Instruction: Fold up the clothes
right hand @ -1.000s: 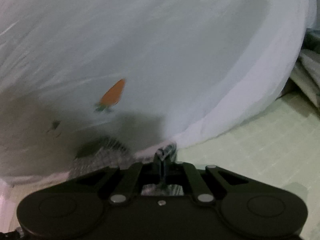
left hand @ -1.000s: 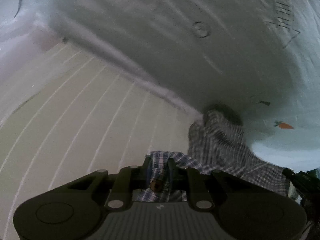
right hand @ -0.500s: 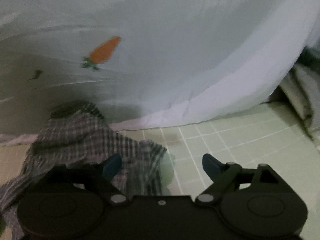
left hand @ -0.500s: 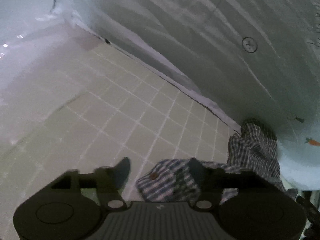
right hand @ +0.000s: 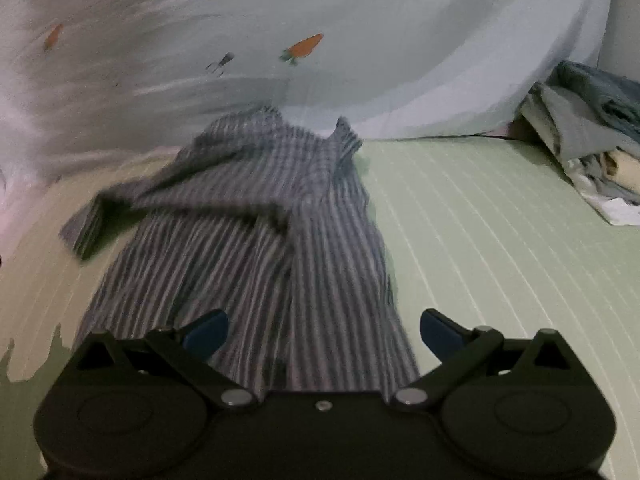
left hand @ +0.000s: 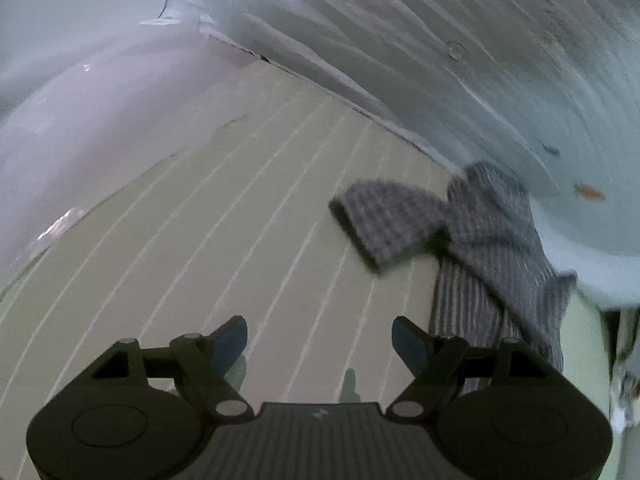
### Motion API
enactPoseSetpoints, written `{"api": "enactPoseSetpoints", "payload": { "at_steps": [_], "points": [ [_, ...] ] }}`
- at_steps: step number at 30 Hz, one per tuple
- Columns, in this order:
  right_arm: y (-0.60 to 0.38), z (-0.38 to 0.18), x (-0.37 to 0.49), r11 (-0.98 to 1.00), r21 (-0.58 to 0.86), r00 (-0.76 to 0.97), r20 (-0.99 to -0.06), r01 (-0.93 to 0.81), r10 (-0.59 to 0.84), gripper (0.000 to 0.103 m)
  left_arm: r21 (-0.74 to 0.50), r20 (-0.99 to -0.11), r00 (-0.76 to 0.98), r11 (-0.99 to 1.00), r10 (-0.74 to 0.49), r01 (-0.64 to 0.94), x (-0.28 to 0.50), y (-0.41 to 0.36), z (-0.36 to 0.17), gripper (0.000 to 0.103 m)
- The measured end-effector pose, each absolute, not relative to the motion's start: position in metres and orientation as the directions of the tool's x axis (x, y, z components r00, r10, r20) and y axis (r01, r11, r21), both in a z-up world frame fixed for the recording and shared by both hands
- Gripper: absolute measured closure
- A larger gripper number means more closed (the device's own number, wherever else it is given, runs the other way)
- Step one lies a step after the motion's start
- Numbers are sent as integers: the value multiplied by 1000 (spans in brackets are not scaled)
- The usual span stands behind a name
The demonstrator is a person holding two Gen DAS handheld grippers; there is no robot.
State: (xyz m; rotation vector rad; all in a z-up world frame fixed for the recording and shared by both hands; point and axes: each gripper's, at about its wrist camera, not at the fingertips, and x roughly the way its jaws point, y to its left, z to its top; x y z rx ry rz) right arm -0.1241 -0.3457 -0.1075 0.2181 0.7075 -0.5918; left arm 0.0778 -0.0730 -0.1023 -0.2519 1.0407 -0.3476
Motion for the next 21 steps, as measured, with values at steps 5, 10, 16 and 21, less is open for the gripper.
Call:
{"api": "enactPoseSetpoints", "payload": {
  "at_steps": [5, 10, 16, 21],
  "points": [
    [-308, -112, -150, 811, -79, 558, -688, 579, -465, 4, -337, -811, 425, 915, -402, 221, 32, -57, -102, 23],
    [-286, -128, -171, 808, -87, 524, -720, 582, -455, 21, -309, -825, 401, 912, -398, 269, 2, -44, -104, 23],
    [-267, -142, -188, 807, -76, 507, -743, 585, -438, 53, -289, -833, 382, 903, -401, 318, -9, -41, -107, 23],
    [-258, -144, -195, 804, -89, 510, -731, 588, -454, 101, -277, -835, 373, 894, -405, 351, -15, -39, -109, 23]
  ]
}}
